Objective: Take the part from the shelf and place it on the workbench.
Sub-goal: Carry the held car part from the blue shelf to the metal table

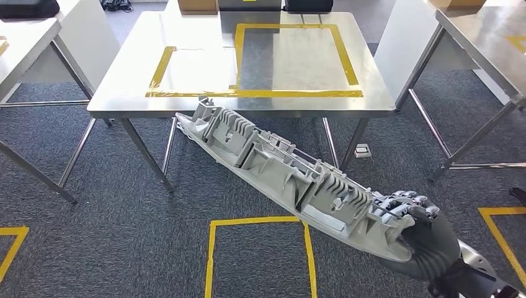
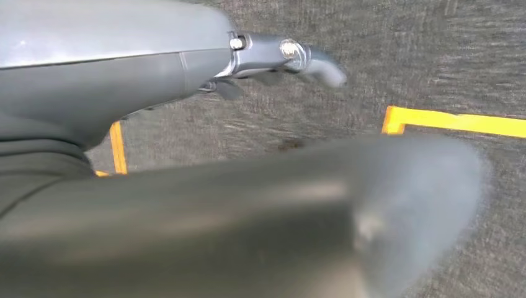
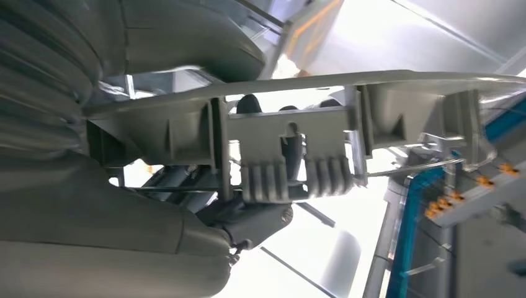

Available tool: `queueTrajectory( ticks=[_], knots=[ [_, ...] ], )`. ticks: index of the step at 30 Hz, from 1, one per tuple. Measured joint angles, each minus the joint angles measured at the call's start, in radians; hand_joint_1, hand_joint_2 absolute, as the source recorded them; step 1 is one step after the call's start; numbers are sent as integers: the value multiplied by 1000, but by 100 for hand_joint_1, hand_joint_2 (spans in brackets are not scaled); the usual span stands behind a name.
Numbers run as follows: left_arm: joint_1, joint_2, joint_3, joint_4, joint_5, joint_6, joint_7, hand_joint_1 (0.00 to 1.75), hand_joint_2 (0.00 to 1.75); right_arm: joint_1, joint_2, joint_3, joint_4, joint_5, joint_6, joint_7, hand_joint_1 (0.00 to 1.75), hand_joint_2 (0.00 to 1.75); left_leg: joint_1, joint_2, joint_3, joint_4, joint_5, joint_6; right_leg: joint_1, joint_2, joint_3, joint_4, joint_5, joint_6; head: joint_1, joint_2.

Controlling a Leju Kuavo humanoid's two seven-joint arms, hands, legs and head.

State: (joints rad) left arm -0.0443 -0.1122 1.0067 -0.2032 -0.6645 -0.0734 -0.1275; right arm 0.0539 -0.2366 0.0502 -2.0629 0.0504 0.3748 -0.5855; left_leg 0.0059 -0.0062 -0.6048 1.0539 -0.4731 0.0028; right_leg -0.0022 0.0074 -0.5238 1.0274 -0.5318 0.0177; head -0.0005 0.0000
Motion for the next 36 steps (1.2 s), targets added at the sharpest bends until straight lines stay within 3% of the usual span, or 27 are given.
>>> queueTrajectory(
  ticks=[2, 4, 7, 8, 9, 10, 12, 13, 14, 17, 19, 22, 24, 25, 27, 29, 30, 33, 34, 36],
  knots=[
    [1, 0, 0, 0, -7, -3, -3, 0, 0, 7, 5, -2, -5, 10, -6, 0, 175, 175, 1, -1, 7, -7, -5, 16, -1, -1, 2, 7, 2, 13, 1, 0],
    [2, 1, 0, 0, -12, -4, -6, 0, 0, 13, 10, -3, -12, 18, -11, -1, 175, 175, 6, -2, 21, -14, -10, 28, -3, -2, -19, 57, -16, 24, 5, 0],
    [1, 3, 0, 0, -13, -4, -6, 0, 0, 20, 17, -3, -18, 23, -15, -4, 175, 175, 7, -1, 34, -15, -23, 35, -7, -3, -133, 229, -82, 36, 10, 0],
    [1, 4, 0, 0, -13, -4, -6, 0, 0, 24, 19, -3, -18, 24, -15, -5, 175, 175, 7, -1, 38, -15, -28, 35, -8, -3, -166, 269, -88, 36, 11, 0],
    [2, 4, 0, 0, -13, -4, -6, 0, 0, 27, 20, -3, -18, 24, -15, -6, 175, 175, 7, -1, 45, -15, -34, 33, -9, -3, -183, 273, -73, 35, 12, 0],
    [2, 4, 0, 0, -13, -4, -6, 0, 0, 28, 21, -3, -18, 25, -15, -7, 175, 175, 7, -1, 54, -15, -40, 32, -9, -3, -181, 241, -39, 33, 12, 0],
    [2, 4, 0, 0, -14, -4, -7, 0, 0, 29, 21, -6, -19, 24, -15, -10, 175, 175, 7, -1, 76, -15, -55, 26, -9, -5, -137, 112, 50, 29, 14, 0],
    [1, 5, 0, 0, -15, -5, -7, 0, 0, 29, 22, -9, -19, 23, -15, -13, 175, 175, 6, -2, 83, -15, -61, 22, -7, -8, -117, 58, 64, 24, 15, 0],
    [1, 6, 0, 0, -15, -5, -8, 0, 0, 30, 22, -12, -21, 22, -15, -15, 175, 175, 5, -1, 86, -17, -68, 16, -4, -10, -104, 25, 69, 18, 16, 0],
    [1, 10, 0, -1, -22, -10, -10, 0, 0, 39, 25, -22, -25, 21, -16, -18, 175, 175, 3, 1, 98, -9, -73, -5, -2, -9, -87, 7, 61, -9, 15, 0],
    [-1, 13, 0, 0, -29, -12, -12, 0, 0, 45, 27, -26, -30, 21, -17, -20, 175, 175, 4, 2, 88, 36, -86, -13, -5, -8, -66, 1, 57, -23, 12, 0],
    [-4, 15, -1, 0, -33, -16, -15, 0, 0, 60, 29, -33, -37, 20, -21, -29, 175, 175, 4, 2, -15, 205, -153, -18, -5, -8, -41, -1, 38, -34, 4, 0],
    [-1, 18, -1, 0, -35, -17, -16, 0, 0, 79, 31, -41, -41, 20, -22, -38, 175, 175, 4, 2, -72, 261, -171, -18, -4, -6, -23, -1, 21, -35, 2, 0],
    [1, 19, -1, 0, -36, -17, -17, 0, 0, 89, 31, -45, -43, 19, -22, -42, 175, 175, 4, 2, -78, 240, -150, -17, -4, -5, -10, -1, 11, -34, 1, 0],
    [5, 21, -1, 0, -39, -17, -18, 0, 0, 102, 31, -52, -48, 19, -21, -47, 175, 175, 4, 3, -56, 123, -55, -12, -4, -3, 15, -1, -10, -29, 0, 0],
    [6, 23, -1, 0, -41, -17, -18, 0, 0, 108, 32, -56, -52, 19, -19, -52, 175, 175, 1, 3, -37, 29, 4, -5, -2, -1, 30, 0, -29, -18, -2, 0],
    [7, 23, -1, 0, -41, -17, -18, 0, 0, 110, 33, -57, -55, 20, -18, -53, 175, 175, -1, 3, -35, 10, 14, 0, -1, 0, 34, 2, -34, -11, -2, 0],
    [6, 20, -1, 0, -42, -17, -18, 0, 0, 114, 35, -60, -62, 24, -13, -52, 175, 175, 0, 1, -16, 0, 7, 17, -1, 1, 35, 27, -30, 7, -2, 0],
    [5, 19, -1, 0, -41, -17, -18, 0, 0, 115, 35, -62, -63, 25, -12, -52, 175, 175, 2, 0, -5, -4, 2, 24, -2, -1, 18, 60, -29, 12, 0, 0],
    [3, 17, -1, 0, -39, -17, -18, 0, 0, 115, 36, -65, -63, 25, -9, -53, 175, 175, 3, -1, 13, -9, -10, 33, -5, -3, -53, 168, -53, 21, 3, 0]
  ],
)
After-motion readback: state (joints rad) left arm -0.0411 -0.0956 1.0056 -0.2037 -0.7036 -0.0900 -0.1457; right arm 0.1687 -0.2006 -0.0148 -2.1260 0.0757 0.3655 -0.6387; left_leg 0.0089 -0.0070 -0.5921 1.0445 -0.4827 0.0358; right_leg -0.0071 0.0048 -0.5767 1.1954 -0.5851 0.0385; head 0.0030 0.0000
